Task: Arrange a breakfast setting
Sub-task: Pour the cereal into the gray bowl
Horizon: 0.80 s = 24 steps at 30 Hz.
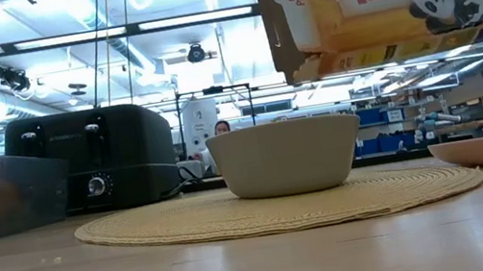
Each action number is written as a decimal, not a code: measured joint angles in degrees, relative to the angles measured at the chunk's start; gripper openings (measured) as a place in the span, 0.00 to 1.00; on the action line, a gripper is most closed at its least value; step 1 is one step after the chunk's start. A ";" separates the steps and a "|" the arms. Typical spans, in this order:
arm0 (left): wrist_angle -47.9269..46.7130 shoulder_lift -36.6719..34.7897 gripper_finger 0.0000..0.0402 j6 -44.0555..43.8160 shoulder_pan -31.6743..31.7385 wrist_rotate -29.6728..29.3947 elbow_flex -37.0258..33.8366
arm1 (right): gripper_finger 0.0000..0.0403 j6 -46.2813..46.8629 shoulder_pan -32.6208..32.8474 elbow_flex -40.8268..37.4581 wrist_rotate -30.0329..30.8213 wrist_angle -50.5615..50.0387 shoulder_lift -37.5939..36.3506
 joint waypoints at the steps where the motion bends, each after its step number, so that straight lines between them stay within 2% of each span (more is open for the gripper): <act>1: 0.53 0.00 0.77 0.56 0.00 -0.09 0.00 | 0.59 0.30 0.00 0.00 -0.05 0.42 -0.04; 11: 4.35 -0.49 0.77 1.09 0.00 -2.09 0.00 | 0.59 2.63 0.00 0.00 -0.49 5.42 -1.24; 16: 4.52 -2.27 0.77 4.21 -0.03 -2.67 -0.02 | 0.59 4.73 0.00 0.00 -0.59 8.47 -2.55; 21: -0.51 -5.55 0.77 5.82 -0.02 -3.95 0.07 | 0.59 7.57 0.00 0.00 -0.23 13.98 -3.50; 24: -5.89 -7.20 0.77 3.39 0.15 -5.60 0.02 | 0.59 8.63 -0.02 0.00 -0.27 17.64 -3.83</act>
